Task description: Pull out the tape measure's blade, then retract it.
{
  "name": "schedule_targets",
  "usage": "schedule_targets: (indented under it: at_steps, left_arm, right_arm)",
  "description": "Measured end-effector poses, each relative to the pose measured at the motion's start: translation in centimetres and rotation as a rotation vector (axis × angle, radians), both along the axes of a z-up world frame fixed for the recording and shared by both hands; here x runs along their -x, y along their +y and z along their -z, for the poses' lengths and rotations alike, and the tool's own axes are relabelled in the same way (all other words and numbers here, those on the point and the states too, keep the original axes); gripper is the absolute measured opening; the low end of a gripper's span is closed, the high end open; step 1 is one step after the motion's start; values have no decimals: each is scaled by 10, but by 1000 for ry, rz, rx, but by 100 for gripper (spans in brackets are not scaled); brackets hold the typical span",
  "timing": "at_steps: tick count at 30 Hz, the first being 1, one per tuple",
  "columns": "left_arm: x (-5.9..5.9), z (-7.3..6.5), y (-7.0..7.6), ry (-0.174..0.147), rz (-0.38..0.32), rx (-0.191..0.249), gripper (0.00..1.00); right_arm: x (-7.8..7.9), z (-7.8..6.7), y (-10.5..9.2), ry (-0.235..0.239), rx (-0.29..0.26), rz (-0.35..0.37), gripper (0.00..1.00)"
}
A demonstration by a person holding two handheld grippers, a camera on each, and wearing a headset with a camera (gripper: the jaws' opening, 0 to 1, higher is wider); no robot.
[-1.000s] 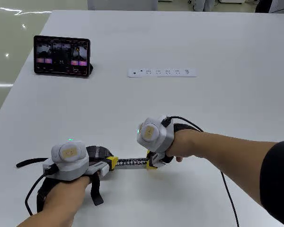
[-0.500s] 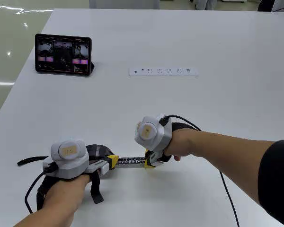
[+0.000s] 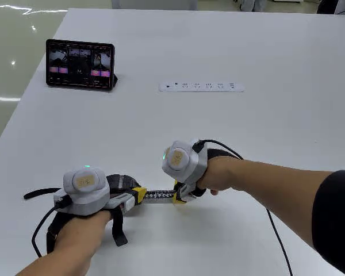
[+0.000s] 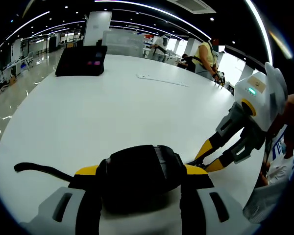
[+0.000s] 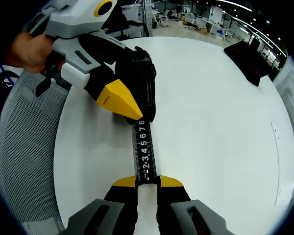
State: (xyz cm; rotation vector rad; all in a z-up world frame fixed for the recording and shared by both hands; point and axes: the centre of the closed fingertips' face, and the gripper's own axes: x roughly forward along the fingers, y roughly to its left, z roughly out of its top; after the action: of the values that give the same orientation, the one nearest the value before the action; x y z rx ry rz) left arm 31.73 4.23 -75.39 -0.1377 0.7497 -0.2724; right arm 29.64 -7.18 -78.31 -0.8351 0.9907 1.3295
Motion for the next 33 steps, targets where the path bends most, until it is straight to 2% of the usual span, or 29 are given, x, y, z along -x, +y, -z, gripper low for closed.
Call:
schedule_targets:
  at_steps: [24,33]
  left_arm:
    - [0,-1,0,6,-3,22,61]
    - [0,-1,1,9,-2,36,61]
  right_arm:
    - [0,-1,14,1,-11,-11,10]
    - [0,-1,23,5,-31,-12,10]
